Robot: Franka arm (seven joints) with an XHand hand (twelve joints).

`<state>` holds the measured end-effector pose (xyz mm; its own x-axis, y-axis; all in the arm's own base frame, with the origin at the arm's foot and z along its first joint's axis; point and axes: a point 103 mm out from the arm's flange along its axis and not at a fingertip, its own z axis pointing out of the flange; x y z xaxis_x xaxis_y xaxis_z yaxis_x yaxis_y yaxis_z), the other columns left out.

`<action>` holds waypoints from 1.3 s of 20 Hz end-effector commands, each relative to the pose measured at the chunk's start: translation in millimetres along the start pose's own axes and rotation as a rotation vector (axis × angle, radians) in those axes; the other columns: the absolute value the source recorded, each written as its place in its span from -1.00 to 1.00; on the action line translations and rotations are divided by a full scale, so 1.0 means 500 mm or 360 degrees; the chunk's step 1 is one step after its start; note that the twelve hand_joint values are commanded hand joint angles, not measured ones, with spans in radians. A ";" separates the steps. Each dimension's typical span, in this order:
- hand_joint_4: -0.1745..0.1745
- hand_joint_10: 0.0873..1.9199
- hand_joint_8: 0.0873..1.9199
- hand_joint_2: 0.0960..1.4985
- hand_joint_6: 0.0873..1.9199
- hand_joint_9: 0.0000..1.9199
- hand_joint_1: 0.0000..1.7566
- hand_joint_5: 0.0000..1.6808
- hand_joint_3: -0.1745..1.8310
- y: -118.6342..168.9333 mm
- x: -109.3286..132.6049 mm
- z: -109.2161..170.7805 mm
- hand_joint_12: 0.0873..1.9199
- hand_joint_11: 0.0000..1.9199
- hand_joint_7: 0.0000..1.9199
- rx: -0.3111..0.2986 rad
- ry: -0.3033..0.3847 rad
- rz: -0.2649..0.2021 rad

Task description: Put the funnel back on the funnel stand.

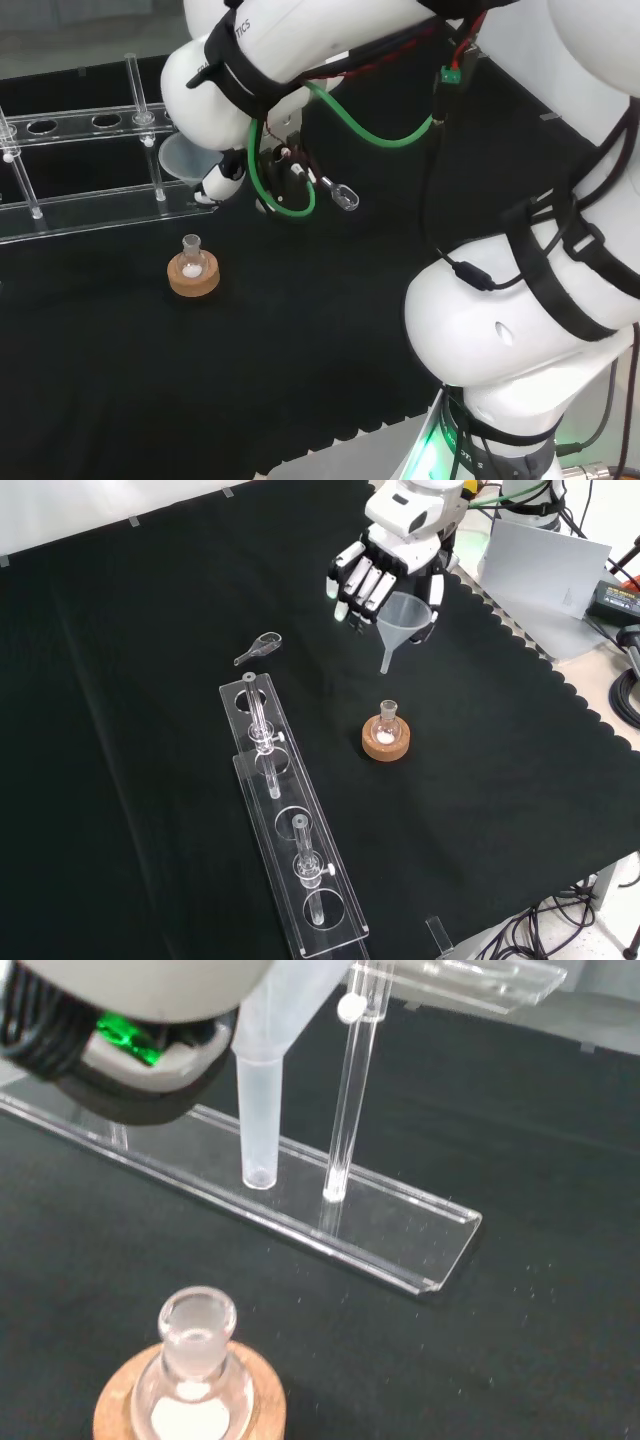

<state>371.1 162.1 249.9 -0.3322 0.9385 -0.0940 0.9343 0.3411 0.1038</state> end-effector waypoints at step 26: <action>0.13 -0.57 -0.54 -0.39 -0.36 -0.24 0.08 -0.07 -0.29 0.274 -0.160 -0.098 0.44 -1.00 0.07 -0.0165 -0.0004 0.0013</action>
<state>487.7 148.2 323.2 -0.3318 0.9415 -0.0596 0.9143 0.3365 0.2253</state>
